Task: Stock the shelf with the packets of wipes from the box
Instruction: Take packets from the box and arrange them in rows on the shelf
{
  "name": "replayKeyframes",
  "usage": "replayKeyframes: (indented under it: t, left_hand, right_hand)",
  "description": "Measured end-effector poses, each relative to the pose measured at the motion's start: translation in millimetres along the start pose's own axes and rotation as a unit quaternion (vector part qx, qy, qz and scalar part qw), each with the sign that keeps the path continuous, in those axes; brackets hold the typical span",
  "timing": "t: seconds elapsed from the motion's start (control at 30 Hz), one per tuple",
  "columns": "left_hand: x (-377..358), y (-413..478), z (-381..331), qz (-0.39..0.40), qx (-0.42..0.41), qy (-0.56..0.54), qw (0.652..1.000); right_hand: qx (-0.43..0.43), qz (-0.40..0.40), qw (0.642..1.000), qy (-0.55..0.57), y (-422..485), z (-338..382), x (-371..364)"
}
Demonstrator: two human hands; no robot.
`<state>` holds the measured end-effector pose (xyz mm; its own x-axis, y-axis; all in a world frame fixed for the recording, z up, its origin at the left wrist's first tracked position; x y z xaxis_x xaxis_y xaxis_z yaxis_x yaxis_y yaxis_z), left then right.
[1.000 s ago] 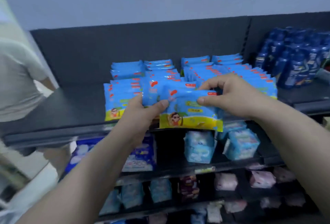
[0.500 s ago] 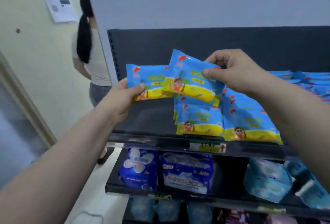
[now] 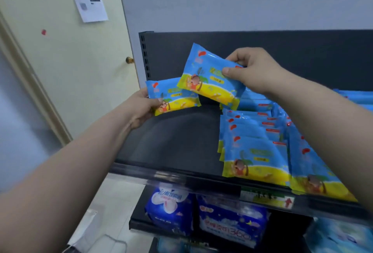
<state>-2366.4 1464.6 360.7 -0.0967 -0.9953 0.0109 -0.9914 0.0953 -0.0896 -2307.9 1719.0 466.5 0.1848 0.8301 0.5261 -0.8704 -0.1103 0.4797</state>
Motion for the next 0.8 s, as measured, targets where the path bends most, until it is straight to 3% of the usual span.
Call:
replayKeyframes:
  t: [0.3, 0.67, 0.8]
  left_hand:
    - [7.0, 92.9, 0.0, 0.014, 0.021, 0.100, 0.995]
    - [5.9, 166.1, 16.1, 0.034, -0.047, 0.284, 0.957]
    - [14.8, 172.0, 20.6, 0.021, -0.066, 0.285, 0.956]
  right_hand:
    - [-0.040, -0.050, 0.997, -0.048, 57.3, -20.0, -17.0]
    - [-0.129, 0.055, 0.952, -0.271, 89.7, -68.6, -92.8]
    - [-0.138, 0.064, 0.939, -0.308, 92.6, -83.0, -113.4]
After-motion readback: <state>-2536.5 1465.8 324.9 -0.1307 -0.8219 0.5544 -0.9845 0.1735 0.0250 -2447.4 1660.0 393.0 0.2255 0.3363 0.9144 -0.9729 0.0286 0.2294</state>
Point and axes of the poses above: each hand's wrist, its own y-axis towards the middle knuckle, its own x-axis out of the back of the hand, z = x × y, the point moved 6 cm from there along y, towards the middle knuckle, and after that the axes turned 6 degrees about x, right-handed, at the moved point
